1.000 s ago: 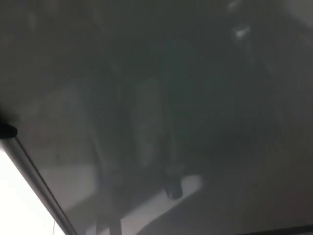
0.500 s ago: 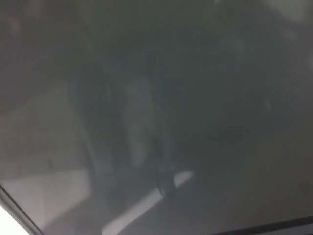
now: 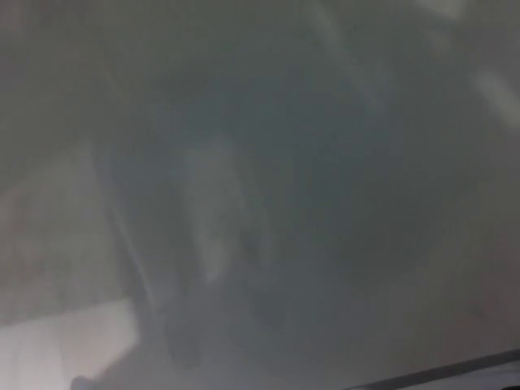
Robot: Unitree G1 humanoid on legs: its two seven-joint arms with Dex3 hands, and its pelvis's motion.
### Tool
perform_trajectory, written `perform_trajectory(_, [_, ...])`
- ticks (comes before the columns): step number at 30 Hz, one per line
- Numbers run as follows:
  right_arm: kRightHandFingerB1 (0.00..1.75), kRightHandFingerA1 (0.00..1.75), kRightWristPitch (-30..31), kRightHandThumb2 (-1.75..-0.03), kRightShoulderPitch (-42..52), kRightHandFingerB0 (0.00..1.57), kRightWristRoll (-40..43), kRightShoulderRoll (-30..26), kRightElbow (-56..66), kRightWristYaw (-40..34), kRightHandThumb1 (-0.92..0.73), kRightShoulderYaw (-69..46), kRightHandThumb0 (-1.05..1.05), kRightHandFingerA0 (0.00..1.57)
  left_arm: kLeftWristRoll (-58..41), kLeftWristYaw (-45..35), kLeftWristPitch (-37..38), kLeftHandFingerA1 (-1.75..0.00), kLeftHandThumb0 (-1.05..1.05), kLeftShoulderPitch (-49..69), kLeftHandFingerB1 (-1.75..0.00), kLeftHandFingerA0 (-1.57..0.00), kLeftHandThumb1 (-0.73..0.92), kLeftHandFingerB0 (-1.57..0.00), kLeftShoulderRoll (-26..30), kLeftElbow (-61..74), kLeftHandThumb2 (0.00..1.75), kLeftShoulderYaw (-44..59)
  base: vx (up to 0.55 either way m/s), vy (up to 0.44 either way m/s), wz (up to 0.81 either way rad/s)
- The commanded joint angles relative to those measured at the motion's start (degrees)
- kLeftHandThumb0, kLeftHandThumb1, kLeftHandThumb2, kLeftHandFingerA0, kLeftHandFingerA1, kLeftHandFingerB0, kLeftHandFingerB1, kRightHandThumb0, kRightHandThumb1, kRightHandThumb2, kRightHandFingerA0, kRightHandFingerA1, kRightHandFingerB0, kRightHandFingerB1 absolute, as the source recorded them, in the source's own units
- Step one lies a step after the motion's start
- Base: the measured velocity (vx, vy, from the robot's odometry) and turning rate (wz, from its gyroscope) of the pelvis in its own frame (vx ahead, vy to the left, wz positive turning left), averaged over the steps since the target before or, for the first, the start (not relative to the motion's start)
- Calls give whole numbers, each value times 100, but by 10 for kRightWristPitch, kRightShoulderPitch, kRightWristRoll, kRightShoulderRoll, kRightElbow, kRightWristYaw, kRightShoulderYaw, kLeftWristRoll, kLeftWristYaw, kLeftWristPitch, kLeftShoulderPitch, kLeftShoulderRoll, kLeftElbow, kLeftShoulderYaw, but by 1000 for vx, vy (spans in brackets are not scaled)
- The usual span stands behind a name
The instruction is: A white board is being place on the right hand side and parallel to the robot and the robot uses its left hand to grab on the leftside of the whiteboard and drag the whiteboard from the right hand side to the left hand side
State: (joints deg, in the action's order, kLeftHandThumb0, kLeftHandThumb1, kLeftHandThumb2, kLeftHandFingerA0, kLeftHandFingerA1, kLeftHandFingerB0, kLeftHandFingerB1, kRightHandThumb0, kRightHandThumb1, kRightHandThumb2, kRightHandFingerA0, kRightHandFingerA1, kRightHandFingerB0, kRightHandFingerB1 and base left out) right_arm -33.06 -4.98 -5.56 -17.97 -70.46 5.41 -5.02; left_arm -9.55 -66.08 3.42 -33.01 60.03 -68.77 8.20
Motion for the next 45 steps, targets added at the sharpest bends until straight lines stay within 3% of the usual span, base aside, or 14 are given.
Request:
perform_trajectory(1, [66,88,2,-73,-2,52,-2,-7,-4,-9,-65,0,-59,97,15,-35,26,-107,7,17,-96,-64,82,-72,31,25,68,-1,0,0,6])
perform_trajectory(7, [65,87,4,-73,-3,54,3,-5,-4,-5,-65,-3,-59,96,17,-17,-28,-107,13,15,-102,-63,84,-72,25,43,73,-5,0,0,4])
perform_trajectory(21, [66,86,2,-73,-5,54,1,-4,-5,-8,-65,-2,-60,98,11,-41,31,-92,10,26,-97,-70,82,-73,2,65,69,-4,0,0,0])
perform_trajectory(22, [65,86,6,-72,-5,54,4,-3,-5,-6,-65,-4,-59,98,11,-44,26,-90,7,26,-93,-68,80,-73,3,66,68,-5,0,0,0])
perform_trajectory(23, [64,85,6,-73,-6,53,1,-3,-4,-9,-66,-2,-58,98,15,-29,39,-61,-12,34,-56,-65,74,-62,5,75,61,-5,0,0,0])
perform_trajectory(24, [64,85,6,-73,-6,54,-1,-3,-4,-11,-65,0,-57,97,19,-22,48,-53,-12,39,-51,-22,51,-24,7,81,92,-6,0,0,0])
perform_trajectory(25, [64,85,6,-73,-7,54,-2,-4,-4,-12,-65,1,-57,97,22,-21,52,-53,-12,41,-51,-22,51,-24,8,84,92,-8,0,0,0])
perform_trajectory(26, [63,85,6,-73,-7,54,-2,-3,-5,-13,-65,1,-57,98,21,-21,54,-33,-16,45,-26,-6,63,-11,7,86,66,-7,0,0,0])
perform_trajectory(27, [64,86,5,-73,-5,54,0,-2,-5,-12,-65,-1,-57,99,15,-24,60,-14,-27,56,-5,0,46,0,6,89,70,-1,0,0,0])
perform_trajectory(34, [67,87,-3,-74,0,54,1,-3,-2,-5,-65,0,-60,96,-83,37,-2,0,-38,160,0,0,53,0,-67,120,56,135,0,0,0])
perform_trajectory(36, [66,87,-5,-75,0,54,-1,-3,-3,-6,-65,1,-59,96,-138,73,-38,0,-47,199,0,0,56,0,-111,128,77,214,0,0,0])
perform_trajectory(39, [68,89,-4,-75,3,55,5,1,-4,1,-64,-2,-59,96,-163,115,-35,-1,-75,253,0,0,47,0,-156,150,77,283,0,0,0])
perform_trajectory(44, [66,88,-5,-75,8,56,10,3,-7,4,-64,-7,-55,97,-164,177,-8,0,-65,337,0,0,77,0,-218,221,64,350,0,0,0])
perform_trajectory(45, [65,88,-4,-76,8,55,5,1,-7,-1,-64,-3,-57,98,-164,176,3,-2,-82,351,0,0,63,0,-228,228,88,358,0,0,0])
